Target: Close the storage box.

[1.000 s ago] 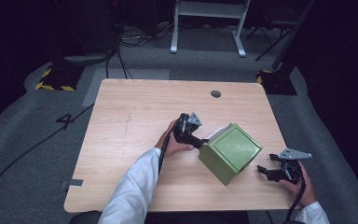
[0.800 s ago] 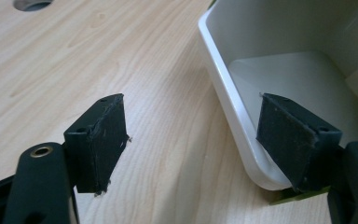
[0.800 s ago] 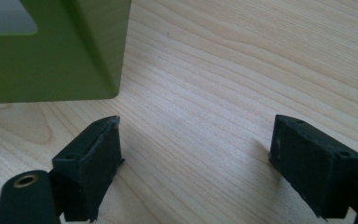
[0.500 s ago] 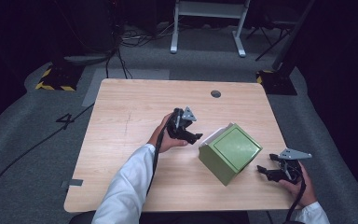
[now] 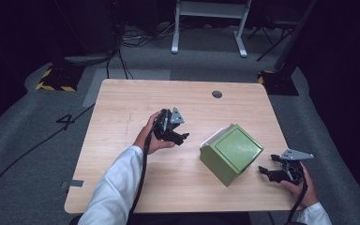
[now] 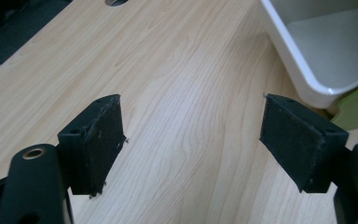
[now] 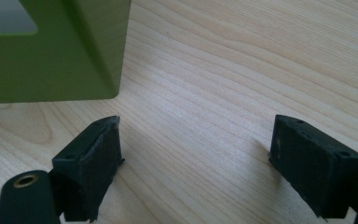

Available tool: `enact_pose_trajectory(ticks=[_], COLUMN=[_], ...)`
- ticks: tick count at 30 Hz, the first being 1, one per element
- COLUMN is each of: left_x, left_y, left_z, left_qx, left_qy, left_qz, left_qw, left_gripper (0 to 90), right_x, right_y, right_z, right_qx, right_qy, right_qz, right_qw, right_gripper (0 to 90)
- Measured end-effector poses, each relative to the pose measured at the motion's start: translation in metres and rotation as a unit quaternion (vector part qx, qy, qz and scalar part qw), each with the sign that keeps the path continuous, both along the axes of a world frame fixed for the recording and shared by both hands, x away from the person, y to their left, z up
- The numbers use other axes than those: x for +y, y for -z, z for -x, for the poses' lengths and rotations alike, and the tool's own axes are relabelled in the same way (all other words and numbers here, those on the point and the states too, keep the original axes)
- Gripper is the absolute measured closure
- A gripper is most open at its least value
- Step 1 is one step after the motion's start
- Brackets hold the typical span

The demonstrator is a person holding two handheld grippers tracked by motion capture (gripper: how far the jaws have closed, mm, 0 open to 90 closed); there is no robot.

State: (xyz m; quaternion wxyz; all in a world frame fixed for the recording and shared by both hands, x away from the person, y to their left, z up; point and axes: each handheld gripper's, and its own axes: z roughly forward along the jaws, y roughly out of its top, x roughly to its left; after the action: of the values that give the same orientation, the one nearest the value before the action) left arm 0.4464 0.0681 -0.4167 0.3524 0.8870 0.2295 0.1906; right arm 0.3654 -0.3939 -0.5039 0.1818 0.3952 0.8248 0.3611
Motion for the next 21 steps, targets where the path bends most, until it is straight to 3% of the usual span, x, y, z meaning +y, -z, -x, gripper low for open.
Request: enact_pose_trajectory(ticks=[11, 13, 21], left_x=[0.019, 0.024, 0.041], left_y=[-0.003, -0.004, -0.002], left_z=[0.014, 0.02, 0.036], left_qx=[-0.006, -0.019, -0.036], left_qy=[-0.002, -0.005, -0.02], left_qz=[-0.021, -0.036, -0.066], left_qw=[0.9998, 0.9991, 0.997], left_gripper=[18.4, 18.0, 17.4], right_x=[0.0, 0.0, 0.0], right_y=[0.0, 0.0, 0.0], right_z=[0.0, 0.0, 0.0], right_qx=[0.0, 0.0, 0.0], right_qy=[0.0, 0.0, 0.0], right_qz=[0.0, 0.0, 0.0], right_qw=[1.0, 1.0, 1.0], right_gripper=[16.4, 16.4, 16.3])
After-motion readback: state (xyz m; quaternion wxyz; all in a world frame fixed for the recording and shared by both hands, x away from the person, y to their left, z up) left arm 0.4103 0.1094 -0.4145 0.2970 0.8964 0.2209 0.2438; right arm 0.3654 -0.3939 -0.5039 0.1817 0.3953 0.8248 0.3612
